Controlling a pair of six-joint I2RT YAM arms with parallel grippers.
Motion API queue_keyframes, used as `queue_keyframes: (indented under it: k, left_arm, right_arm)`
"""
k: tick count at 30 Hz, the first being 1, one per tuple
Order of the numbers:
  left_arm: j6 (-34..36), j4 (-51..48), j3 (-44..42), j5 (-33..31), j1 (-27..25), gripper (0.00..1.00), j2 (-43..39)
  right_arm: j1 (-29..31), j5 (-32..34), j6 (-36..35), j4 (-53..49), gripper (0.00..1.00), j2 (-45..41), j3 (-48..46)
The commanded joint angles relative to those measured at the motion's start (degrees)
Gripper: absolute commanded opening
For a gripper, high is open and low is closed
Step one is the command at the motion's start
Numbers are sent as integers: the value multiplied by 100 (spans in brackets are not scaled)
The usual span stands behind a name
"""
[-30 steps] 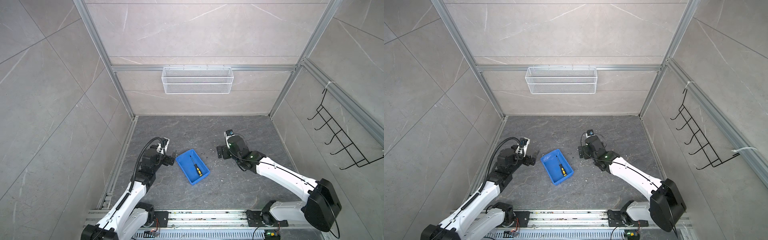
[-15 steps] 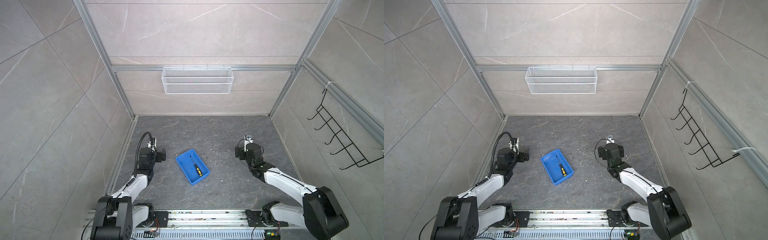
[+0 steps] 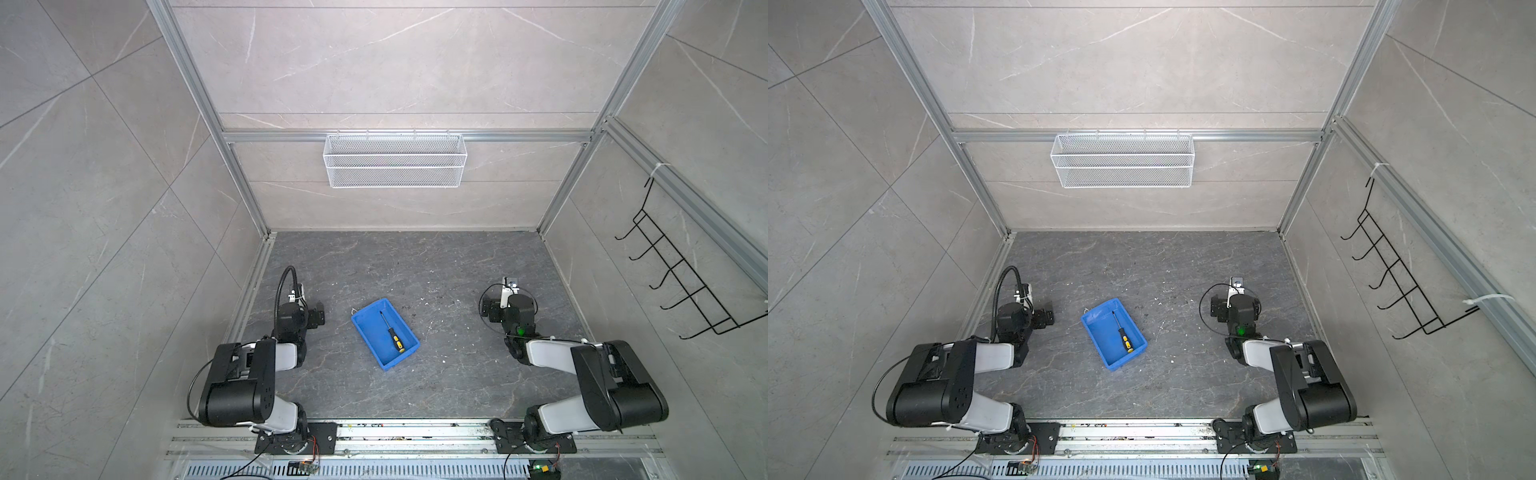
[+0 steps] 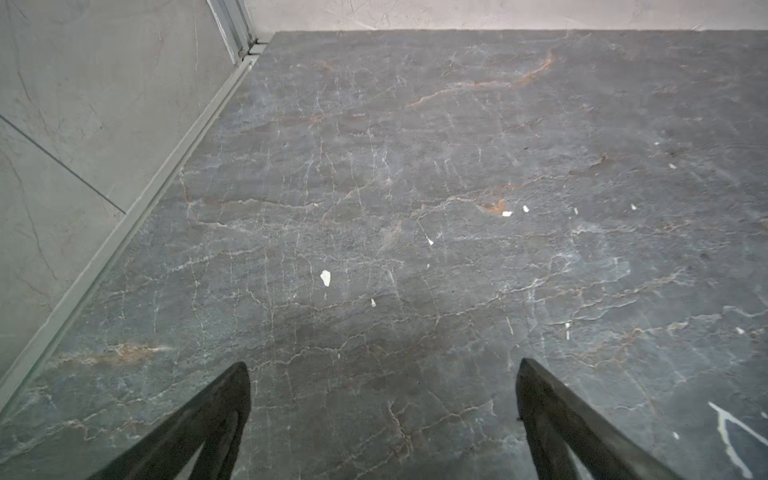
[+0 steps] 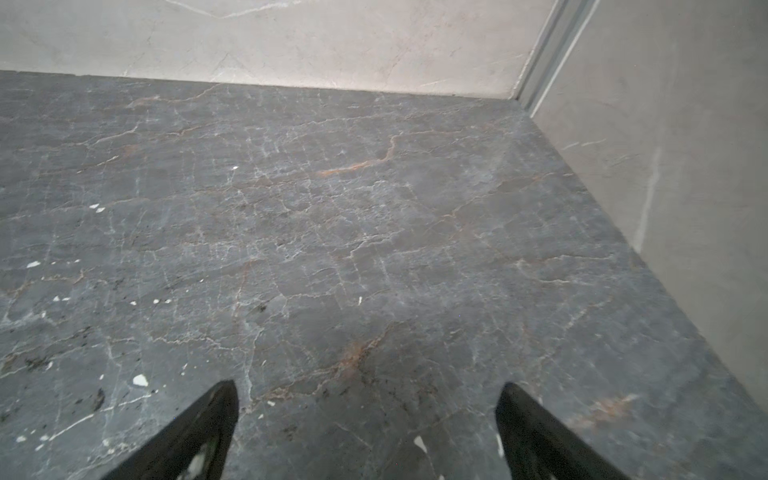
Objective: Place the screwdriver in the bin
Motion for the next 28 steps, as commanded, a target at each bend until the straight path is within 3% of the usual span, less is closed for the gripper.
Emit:
queue_keyframes:
  k: [1, 28]
  left_arm:
    - [-155, 369, 196, 267, 122, 100, 32]
    - [-159, 295, 203, 235, 136, 100, 5]
  right_arm:
    - [-172, -771, 47, 669, 99, 119, -77]
    - [-179, -817, -46, 706, 99, 155, -87]
